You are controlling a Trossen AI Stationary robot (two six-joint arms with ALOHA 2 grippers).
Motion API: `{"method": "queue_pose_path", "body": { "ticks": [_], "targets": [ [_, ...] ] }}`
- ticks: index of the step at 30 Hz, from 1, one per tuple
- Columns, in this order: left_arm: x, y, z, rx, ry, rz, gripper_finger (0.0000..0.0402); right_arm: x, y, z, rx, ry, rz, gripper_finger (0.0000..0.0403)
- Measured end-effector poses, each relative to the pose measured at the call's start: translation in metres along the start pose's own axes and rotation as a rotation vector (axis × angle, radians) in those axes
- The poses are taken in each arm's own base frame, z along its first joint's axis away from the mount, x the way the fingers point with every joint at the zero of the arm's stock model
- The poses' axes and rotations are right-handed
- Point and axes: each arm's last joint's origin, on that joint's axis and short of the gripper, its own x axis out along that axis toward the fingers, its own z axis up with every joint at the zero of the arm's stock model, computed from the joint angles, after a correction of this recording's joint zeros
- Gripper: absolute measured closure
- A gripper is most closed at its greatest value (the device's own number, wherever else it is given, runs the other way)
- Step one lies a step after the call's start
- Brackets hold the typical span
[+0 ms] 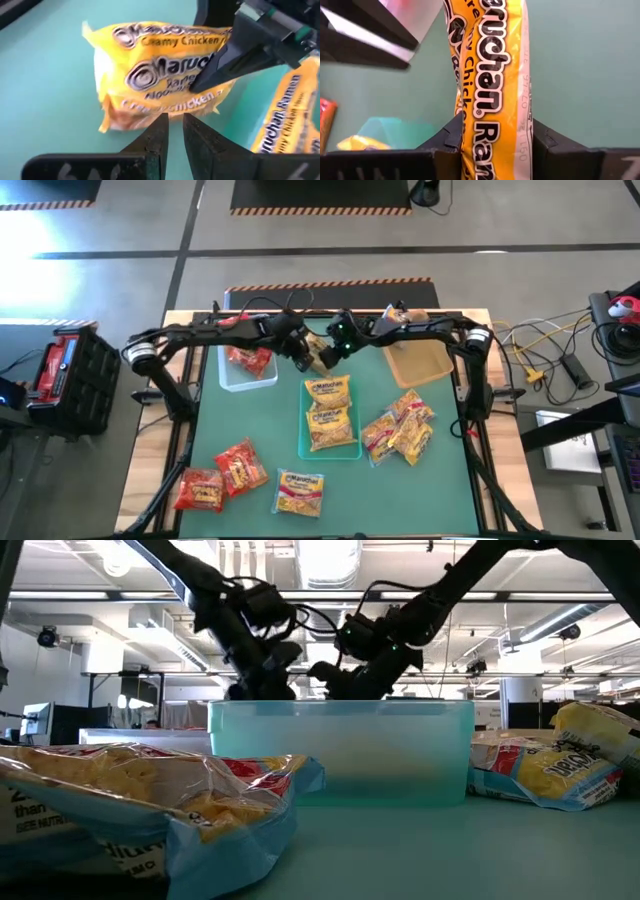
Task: Sort Maruchan noodles
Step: Put the yellow noodle pack into the blue bin
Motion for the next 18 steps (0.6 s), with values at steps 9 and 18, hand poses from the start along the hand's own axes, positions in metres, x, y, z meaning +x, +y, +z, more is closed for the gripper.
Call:
{"method": "queue_pose_path", "body": {
  "ticks": [9,18],
  "targets": [
    [-0.032,-0.002,0.002,-0.184,-0.048,0.062,0.0361,-0.047,0.028,0.010,-0.189,0.090,-0.019,0.0294],
    [-0.045,-0.002,0.003,-0.302,-0.090,0.112,0.0361,-0.104,0.060,-0.011,-0.295,0.155,-0.001,0.0294]
  ]
}}
